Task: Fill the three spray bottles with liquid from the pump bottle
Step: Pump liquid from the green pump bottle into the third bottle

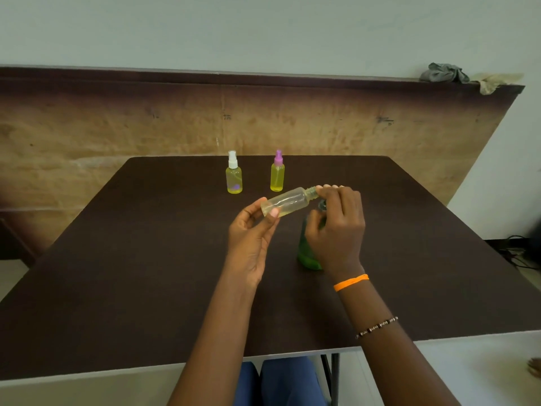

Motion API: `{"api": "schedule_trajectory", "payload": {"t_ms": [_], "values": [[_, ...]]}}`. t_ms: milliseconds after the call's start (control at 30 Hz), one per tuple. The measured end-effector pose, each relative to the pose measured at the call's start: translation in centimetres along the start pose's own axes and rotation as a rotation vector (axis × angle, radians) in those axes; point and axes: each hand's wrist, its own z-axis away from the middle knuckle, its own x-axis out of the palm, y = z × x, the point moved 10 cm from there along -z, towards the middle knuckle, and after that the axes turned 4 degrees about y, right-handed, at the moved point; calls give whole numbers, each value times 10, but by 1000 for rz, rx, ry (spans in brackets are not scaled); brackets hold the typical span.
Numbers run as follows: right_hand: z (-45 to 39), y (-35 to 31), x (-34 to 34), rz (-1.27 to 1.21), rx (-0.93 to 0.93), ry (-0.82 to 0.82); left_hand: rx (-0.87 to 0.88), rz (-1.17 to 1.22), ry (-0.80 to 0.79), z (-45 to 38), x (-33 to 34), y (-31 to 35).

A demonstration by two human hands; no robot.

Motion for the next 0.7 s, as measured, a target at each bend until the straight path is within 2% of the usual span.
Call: {"api": "schedule_trajectory", "payload": {"t_ms": [233, 367, 500, 700], "values": [[-10, -5, -2, 6, -6, -68, 6, 23, -9, 2, 3, 5], [-17, -4, -3, -2, 20, -45, -4, 33, -10, 3, 6, 3], [-4, 0, -2, -3, -46, 12, -20, 45, -6, 0, 3, -1], [-10, -2, -2, -4, -53, -31, -24, 70, 3, 2, 3, -1]]}}
